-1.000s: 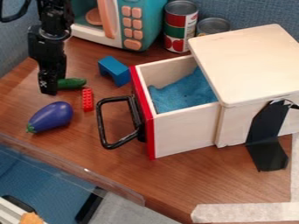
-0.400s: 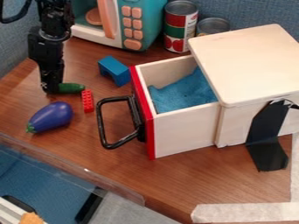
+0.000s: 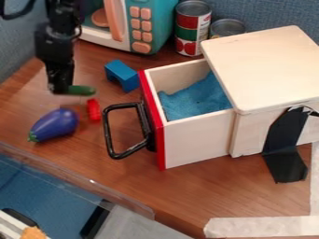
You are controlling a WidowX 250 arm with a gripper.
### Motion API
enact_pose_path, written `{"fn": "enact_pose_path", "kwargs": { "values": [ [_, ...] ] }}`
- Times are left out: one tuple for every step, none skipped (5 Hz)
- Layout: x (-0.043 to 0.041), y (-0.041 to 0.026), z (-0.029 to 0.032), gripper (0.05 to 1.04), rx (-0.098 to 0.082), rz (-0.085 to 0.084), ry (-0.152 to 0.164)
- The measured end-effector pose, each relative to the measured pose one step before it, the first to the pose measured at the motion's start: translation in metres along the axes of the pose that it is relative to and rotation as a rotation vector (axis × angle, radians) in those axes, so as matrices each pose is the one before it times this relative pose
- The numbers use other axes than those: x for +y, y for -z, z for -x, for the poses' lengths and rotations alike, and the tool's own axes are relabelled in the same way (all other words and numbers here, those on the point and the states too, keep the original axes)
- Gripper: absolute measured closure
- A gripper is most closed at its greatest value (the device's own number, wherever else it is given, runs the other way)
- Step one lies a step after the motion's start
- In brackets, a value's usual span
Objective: Take that green thing and put it in the drawer
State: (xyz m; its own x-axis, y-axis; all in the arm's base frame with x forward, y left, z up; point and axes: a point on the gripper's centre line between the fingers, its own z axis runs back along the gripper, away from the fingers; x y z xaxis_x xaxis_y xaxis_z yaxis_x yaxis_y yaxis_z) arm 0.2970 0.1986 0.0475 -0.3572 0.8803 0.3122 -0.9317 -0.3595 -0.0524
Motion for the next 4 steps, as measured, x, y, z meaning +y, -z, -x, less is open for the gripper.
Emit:
{"fn": "enact_pose_path", "kwargs": {
  "values": [
    [-0.00058, -0.03019, -0.00287, 0.808, 0.0019, 0.0519, -0.0113],
    [-0.00277, -0.03199, 0.00629, 0.808, -0.0019, 0.0677, 0.0061],
    [0.00535, -0.01818, 0.01938, 0.808, 0.0298, 0.0141, 0.0510],
    [0.00662, -0.01472, 0.03100, 0.808, 0.0164, 0.0222, 0.0937]
  ]
}}
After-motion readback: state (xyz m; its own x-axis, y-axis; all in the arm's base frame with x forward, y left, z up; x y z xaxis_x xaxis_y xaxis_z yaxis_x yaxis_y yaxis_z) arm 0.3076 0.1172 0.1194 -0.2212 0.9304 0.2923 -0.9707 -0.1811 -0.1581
